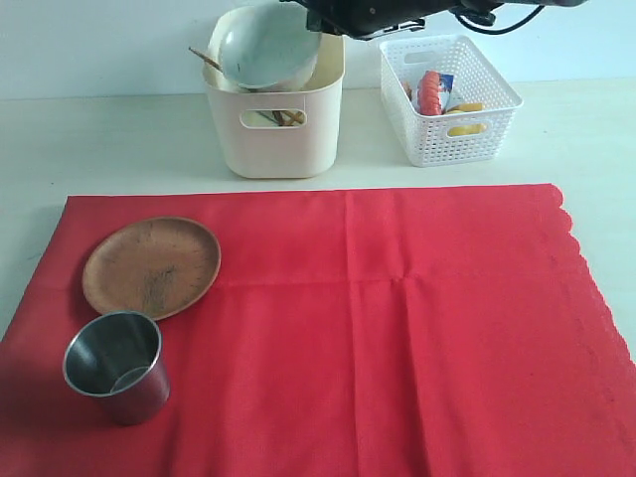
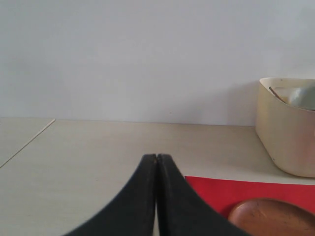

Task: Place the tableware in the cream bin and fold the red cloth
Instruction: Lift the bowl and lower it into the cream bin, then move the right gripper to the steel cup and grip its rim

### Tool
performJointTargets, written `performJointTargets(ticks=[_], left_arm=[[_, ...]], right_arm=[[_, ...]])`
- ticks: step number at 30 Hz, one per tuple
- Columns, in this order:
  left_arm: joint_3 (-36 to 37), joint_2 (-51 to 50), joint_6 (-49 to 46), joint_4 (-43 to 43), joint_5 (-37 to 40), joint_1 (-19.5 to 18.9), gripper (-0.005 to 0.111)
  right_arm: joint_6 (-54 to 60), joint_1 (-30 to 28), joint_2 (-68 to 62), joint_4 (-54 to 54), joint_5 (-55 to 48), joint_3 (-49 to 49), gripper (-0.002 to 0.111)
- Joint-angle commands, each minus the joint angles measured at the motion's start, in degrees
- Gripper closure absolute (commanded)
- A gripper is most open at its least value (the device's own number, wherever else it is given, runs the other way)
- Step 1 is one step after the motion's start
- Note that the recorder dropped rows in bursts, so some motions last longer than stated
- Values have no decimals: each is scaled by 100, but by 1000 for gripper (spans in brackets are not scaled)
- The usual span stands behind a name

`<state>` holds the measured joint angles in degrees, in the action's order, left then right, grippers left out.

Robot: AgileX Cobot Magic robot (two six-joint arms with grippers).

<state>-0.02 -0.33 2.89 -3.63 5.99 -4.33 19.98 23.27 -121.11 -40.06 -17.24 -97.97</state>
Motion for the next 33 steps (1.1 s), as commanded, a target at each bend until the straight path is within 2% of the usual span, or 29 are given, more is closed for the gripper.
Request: performJointTargets(ticks=[1, 3, 5, 9, 12, 14, 16, 17, 19, 23, 26, 29, 33], left_arm=[[2, 33, -16, -5, -10, 46, 104], [2, 33, -16, -5, -10, 46, 104], [2, 33, -16, -5, -10, 46, 104], [2, 33, -16, -5, -10, 46, 104], [2, 33, -16, -5, -10, 46, 104], [2, 33, -16, -5, -10, 46, 104], [2, 33, -16, -5, -10, 46, 104], [2, 33, -16, -5, -10, 46, 104], [2, 33, -16, -5, -10, 46, 104], [2, 33, -16, -5, -10, 46, 104], [2, 33, -16, -5, -10, 46, 104], [2, 33, -16, -5, -10, 46, 104], [2, 33, -16, -5, -10, 46, 104]], right_arm=[[302, 71, 28, 19, 186, -77, 61], [302, 38, 54, 19, 62, -77, 52], [302, -13, 155, 19, -213, -77, 47], [302, -200, 453, 33, -854, -77, 46], [290, -264, 681, 311, -1410, -77, 50], [290, -264, 898, 606, -2106, -77, 56], [336, -226, 1006, 634, -2762, -77, 67], [511, -146, 1043, 634, -3107, -77, 77], [618, 64, 1043, 623, -3551, -35, 89], [878, 908, 1043, 623, -3559, 290, 101], [1045, 1561, 1031, 659, -3453, 442, 102], [1105, 1950, 1031, 664, -3429, 442, 100], [1017, 2412, 1020, 1009, -3185, 442, 89]])
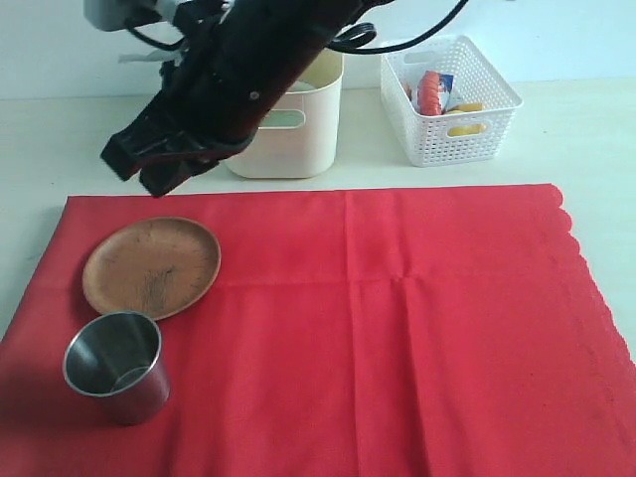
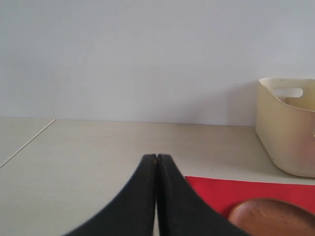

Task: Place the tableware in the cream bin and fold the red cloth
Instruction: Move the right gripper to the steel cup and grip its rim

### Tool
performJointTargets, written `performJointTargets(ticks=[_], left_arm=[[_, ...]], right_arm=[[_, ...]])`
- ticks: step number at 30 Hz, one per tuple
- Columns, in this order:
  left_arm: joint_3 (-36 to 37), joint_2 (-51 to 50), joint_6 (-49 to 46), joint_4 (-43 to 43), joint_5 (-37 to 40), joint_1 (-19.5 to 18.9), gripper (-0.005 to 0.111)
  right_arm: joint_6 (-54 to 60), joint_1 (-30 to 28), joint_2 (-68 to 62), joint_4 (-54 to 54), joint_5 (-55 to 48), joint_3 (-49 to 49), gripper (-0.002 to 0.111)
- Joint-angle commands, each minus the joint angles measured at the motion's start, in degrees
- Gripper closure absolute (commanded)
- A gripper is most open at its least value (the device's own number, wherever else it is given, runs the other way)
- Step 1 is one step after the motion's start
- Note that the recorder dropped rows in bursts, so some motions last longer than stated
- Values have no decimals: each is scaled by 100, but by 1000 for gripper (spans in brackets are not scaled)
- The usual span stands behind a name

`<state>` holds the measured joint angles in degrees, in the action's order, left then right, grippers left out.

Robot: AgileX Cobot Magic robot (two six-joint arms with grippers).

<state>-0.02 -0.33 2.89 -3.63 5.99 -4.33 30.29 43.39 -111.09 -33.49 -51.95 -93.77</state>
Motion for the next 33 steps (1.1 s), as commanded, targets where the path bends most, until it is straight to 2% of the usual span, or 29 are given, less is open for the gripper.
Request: performJointTargets(ticks=[1, 4, 7, 14, 21, 33], left_arm=[[2, 33, -16, -5, -10, 46, 104], [2, 33, -16, -5, -10, 46, 104], [2, 33, -16, -5, -10, 46, 104], [2, 33, -16, -5, -10, 46, 104], [2, 33, -16, -5, -10, 46, 104], [2, 33, -16, -5, -10, 46, 104]], right_arm=[[-77, 537, 6, 560, 381, 22, 85], [-249, 898, -90, 956, 497, 22, 69], [-249, 1190, -270, 1021, 456, 22, 58], [-237, 1517, -797, 1276, 364, 22, 46], [-493, 1517, -1124, 2062, 386, 22, 40], [-493, 1517, -1179, 2013, 376, 22, 40]])
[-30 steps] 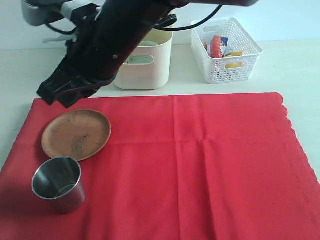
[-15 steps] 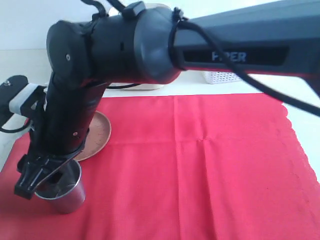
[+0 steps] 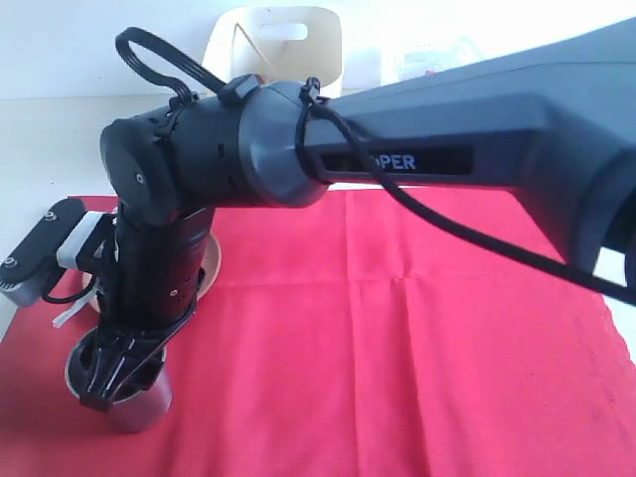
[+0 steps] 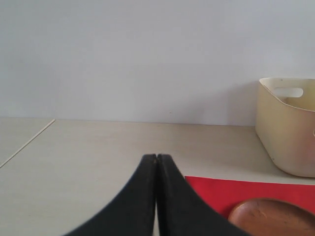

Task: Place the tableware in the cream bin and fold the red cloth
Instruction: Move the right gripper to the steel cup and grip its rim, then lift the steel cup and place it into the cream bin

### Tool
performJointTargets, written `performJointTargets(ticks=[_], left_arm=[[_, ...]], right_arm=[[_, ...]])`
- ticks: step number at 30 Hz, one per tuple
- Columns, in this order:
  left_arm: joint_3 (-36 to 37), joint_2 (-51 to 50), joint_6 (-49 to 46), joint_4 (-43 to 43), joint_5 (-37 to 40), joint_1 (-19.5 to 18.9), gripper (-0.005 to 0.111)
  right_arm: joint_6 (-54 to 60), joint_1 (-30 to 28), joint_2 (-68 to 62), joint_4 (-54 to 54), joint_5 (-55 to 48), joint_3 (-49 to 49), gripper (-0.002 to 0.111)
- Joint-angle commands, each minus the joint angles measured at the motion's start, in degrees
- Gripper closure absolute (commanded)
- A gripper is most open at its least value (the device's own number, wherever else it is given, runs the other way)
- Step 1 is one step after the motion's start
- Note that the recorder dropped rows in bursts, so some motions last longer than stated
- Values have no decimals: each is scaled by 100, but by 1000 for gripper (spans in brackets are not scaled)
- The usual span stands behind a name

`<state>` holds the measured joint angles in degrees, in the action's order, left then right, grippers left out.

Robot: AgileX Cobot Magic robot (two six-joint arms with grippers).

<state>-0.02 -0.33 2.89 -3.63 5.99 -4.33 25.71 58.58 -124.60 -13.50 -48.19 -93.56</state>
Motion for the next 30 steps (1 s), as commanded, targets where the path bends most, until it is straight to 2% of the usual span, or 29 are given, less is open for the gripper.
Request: performJointTargets(ticks=[1, 12, 14, 16, 23, 24, 30], left_arm=[[2, 33, -16, -5, -10, 46, 104], [2, 33, -16, -5, -10, 46, 104], [2, 33, -16, -5, -10, 46, 104], [2, 33, -16, -5, -10, 46, 104], [2, 33, -16, -5, -10, 46, 104], [2, 33, -16, -5, -10, 46, 104], [2, 33, -16, -5, -10, 46, 104]], right_arm=[[-34, -2, 218, 13, 12, 1, 40], [-34, -2, -37, 70, 159, 1, 41], [-34, -2, -87, 59, 170, 1, 44], [-34, -2, -98, 46, 170, 1, 52], [-34, -2, 179, 60, 170, 1, 105], [-34, -2, 244, 60, 170, -12, 108], [-34, -249, 735, 63, 211, -267, 108]])
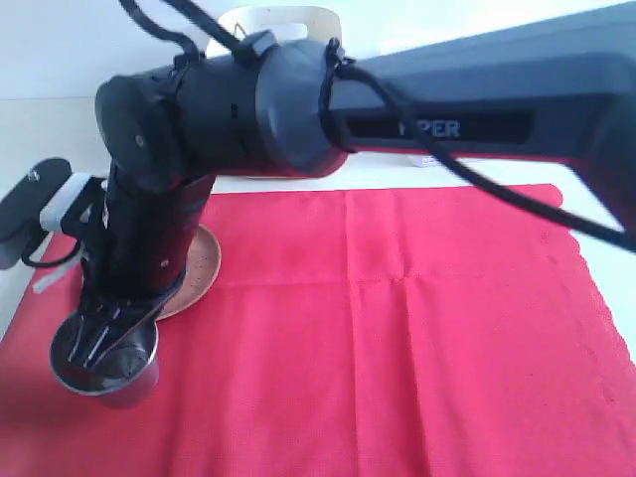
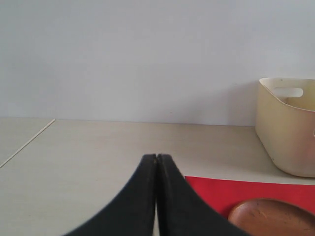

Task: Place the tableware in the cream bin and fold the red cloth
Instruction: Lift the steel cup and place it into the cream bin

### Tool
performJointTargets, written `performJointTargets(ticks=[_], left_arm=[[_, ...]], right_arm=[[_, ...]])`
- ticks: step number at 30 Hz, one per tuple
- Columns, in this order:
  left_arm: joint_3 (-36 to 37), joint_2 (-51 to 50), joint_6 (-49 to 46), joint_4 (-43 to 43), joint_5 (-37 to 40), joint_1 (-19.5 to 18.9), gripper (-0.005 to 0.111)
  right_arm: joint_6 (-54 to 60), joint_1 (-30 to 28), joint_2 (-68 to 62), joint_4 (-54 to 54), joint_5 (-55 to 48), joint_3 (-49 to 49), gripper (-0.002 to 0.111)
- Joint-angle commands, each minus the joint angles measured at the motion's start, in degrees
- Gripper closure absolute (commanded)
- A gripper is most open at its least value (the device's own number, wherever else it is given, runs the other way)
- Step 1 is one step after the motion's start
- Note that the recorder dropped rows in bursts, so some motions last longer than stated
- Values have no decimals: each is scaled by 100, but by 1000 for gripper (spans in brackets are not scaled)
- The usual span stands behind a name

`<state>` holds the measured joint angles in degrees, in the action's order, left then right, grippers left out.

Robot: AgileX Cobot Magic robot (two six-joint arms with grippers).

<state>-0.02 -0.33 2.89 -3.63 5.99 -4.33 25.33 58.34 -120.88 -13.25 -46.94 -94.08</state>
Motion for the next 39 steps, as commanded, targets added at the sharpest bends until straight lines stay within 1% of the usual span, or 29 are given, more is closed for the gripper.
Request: performJointTargets(ticks=[1, 7, 10, 14, 20, 25, 30, 32, 34, 37, 39], left_arm=[[2, 33, -16, -5, -10, 46, 104], [2, 33, -16, -5, -10, 46, 104], [2, 33, -16, -5, -10, 46, 104], [2, 33, -16, -5, -10, 46, 104], [2, 33, -16, -5, -10, 46, 104], [2, 33, -16, -5, -10, 46, 104], [2, 33, -16, -5, -10, 46, 104], [2, 33, -16, -5, -10, 46, 104], [2, 33, -16, -5, -10, 46, 104], [2, 33, -16, -5, -10, 46, 104], [2, 33, -16, -5, -10, 46, 104]], right_arm=[[3, -325, 441, 38, 97, -302, 108], [-109, -1061, 726, 1, 604, -808, 108], [-484, -1460, 728, 1, 998, -987, 108], [-846, -1885, 703, 1, 1697, -987, 108], [-1881, -2439, 500, 16, 2640, -987, 108], [-2569, -2718, 247, 16, 2911, -987, 108], [-2602, -2848, -15, 33, 2866, -987, 108], [-2602, -2848, -75, 87, 2881, -987, 104], [-2602, -2848, -122, 87, 2870, -987, 96], [-2602, -2848, -171, 135, 2869, -987, 82], [-2602, -2848, -190, 149, 2844, -987, 70]])
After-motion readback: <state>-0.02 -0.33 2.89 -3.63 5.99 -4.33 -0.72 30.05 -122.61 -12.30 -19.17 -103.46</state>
